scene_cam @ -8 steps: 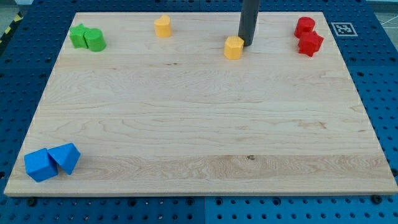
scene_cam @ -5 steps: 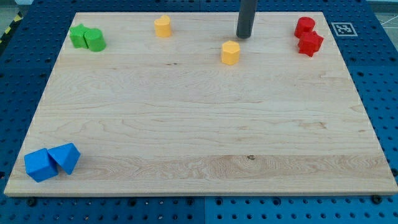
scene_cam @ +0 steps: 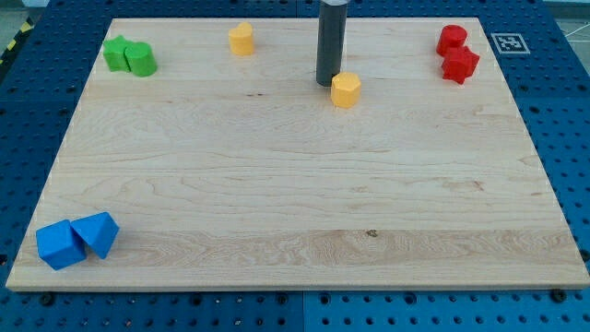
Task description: Push the yellow hexagon towards the center right
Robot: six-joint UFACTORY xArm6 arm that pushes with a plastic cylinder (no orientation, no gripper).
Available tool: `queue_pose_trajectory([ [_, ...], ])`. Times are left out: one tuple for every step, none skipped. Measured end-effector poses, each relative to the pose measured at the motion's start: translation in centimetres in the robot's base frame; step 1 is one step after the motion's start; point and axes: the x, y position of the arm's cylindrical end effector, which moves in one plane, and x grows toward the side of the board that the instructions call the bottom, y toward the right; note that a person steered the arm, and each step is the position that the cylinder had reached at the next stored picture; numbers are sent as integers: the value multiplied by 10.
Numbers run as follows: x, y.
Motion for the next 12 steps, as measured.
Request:
queue_pose_trajectory([
  [22,-13],
  [37,-16],
  [38,-16],
  [37,-7],
  [31,16],
  [30,35],
  [30,52],
  [30,69],
  [30,85],
  [30,102],
  [30,119],
  [30,136],
])
